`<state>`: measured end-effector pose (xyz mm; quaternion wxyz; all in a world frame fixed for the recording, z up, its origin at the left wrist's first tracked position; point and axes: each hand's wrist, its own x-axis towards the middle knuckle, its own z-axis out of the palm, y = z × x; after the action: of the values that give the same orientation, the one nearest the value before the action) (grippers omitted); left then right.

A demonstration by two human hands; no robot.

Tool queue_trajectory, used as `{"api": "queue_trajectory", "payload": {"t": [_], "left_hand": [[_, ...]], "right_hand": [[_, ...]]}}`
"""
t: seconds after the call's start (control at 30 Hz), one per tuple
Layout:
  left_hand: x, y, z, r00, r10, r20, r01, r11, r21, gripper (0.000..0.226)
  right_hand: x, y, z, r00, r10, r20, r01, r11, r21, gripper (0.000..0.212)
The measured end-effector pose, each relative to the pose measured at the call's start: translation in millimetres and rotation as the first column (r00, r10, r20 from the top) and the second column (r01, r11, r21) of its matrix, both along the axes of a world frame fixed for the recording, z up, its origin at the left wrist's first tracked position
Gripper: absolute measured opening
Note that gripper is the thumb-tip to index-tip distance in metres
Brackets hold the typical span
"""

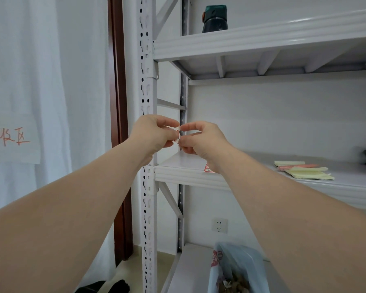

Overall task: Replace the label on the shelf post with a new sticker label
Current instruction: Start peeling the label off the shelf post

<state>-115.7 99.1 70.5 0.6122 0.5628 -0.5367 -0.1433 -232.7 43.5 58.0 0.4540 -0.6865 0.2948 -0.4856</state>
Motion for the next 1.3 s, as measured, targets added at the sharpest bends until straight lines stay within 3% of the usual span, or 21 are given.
{"api": "queue_trajectory", "payload": {"t": [0.13,0.33,0.8,0.93,1.1,1.3], "left_hand": [[-4.1,0.4,-1.8,1.000,-0.006,0.030,0.006,1.000,0.005,0.016],[-9.8,-0.6,-4.7,0.998,-0.049,-0.046,0.050,0.998,0.027,0.013],[-20.8,-5.4,-11.4,1.000,-0.004,-0.013,0.005,0.997,0.075,0.015],[1.2,-23.9,-16.9,0.988,0.146,-0.039,-0.145,0.989,0.029,0.020],[47.2,-52.3,-27.1,0.907,0.419,-0.045,-0.420,0.907,-0.026,0.024],[90.1,-80.5,-44.6,0.843,0.537,-0.018,-0.537,0.844,0.007,0.034]], "right_hand": [[-2.8,-2.4,-2.3,1.000,-0.026,-0.003,0.026,1.000,0.006,0.017],[-11.9,-3.0,-4.7,1.000,-0.023,-0.015,0.023,0.999,0.031,0.010],[-19.6,-8.8,-12.7,1.000,0.030,0.001,-0.030,0.999,0.036,0.013],[-8.5,-26.1,-17.4,0.999,-0.047,0.001,0.047,0.998,0.047,0.016],[16.0,-53.8,-24.2,0.995,-0.101,-0.005,0.101,0.993,0.052,0.018],[59.9,-81.9,-33.9,0.986,-0.143,-0.086,0.142,0.990,-0.016,0.031]]}}
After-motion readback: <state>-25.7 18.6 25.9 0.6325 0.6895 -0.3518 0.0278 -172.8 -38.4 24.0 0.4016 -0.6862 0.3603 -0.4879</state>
